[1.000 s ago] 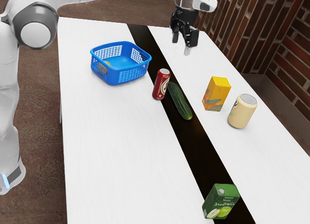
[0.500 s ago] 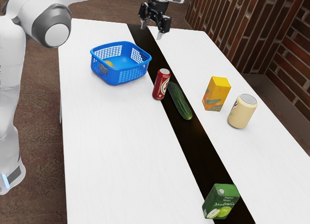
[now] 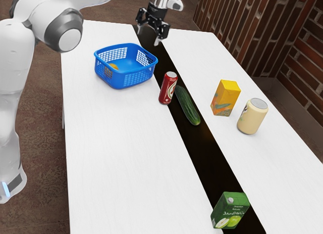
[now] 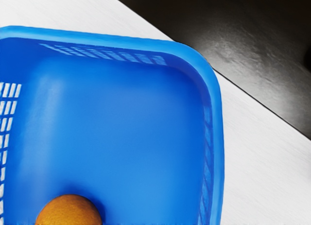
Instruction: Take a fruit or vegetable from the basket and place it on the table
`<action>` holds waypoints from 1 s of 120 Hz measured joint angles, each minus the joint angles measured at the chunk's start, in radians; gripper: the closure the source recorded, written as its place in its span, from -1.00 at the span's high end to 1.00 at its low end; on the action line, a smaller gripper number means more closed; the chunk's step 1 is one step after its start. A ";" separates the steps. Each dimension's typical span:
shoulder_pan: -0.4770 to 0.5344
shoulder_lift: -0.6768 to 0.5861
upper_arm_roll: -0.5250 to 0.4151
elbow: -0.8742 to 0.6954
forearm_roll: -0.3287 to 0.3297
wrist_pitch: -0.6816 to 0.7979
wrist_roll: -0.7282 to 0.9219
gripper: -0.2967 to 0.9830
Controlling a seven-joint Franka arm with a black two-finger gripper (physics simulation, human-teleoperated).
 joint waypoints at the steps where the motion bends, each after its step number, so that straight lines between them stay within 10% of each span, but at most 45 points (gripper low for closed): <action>1: 0.001 -0.001 0.000 -0.007 0.000 0.004 0.000 0.54; 120: 0.023 -0.283 0.076 -0.503 0.070 0.252 0.084 0.54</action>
